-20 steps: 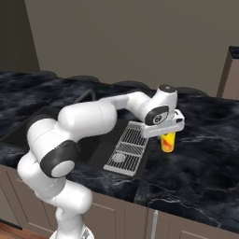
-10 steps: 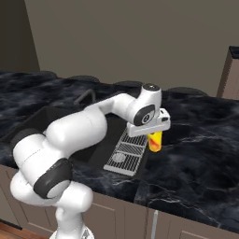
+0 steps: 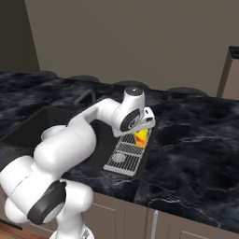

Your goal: Place the bowl in the left basin and the cup in the right basin of the sink.

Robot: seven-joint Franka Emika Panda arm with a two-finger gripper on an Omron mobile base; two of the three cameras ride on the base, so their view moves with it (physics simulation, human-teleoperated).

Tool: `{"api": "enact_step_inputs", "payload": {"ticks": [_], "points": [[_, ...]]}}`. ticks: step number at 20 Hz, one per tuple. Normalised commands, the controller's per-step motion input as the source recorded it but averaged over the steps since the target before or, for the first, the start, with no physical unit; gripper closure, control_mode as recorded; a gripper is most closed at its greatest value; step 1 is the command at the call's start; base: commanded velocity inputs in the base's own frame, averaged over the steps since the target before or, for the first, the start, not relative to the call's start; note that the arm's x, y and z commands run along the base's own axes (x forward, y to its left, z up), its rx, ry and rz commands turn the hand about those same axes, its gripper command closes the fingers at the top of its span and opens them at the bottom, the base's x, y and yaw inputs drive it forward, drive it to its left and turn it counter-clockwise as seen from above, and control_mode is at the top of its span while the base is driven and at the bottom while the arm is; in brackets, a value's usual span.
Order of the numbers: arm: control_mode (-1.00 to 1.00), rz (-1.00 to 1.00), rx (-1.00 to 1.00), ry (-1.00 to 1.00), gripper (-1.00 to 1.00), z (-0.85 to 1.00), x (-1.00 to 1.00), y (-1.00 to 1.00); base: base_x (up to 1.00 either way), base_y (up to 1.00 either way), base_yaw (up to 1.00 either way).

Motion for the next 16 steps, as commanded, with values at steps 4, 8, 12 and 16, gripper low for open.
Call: {"api": "enact_step_inputs", "payload": {"ticks": [4, 8, 12, 16], "points": [[-1.00, 0.09, 0.00, -0.10, 1.00, 0.02, 0.00, 0.51, 0.00, 0.00, 0.00], [-1.00, 0.07, 0.00, -0.08, 1.00, 0.05, 0.01, 0.51, 0.00, 0.00, 0.00], [-1.00, 0.09, 0.00, -0.02, 1.00, 0.12, 0.04, 0.43, 0.00, 0.00, 0.00], [-1.00, 0.07, 0.00, 0.00, 1.00, 0.15, 0.05, 0.39, 0.00, 0.00, 0.00]]}}
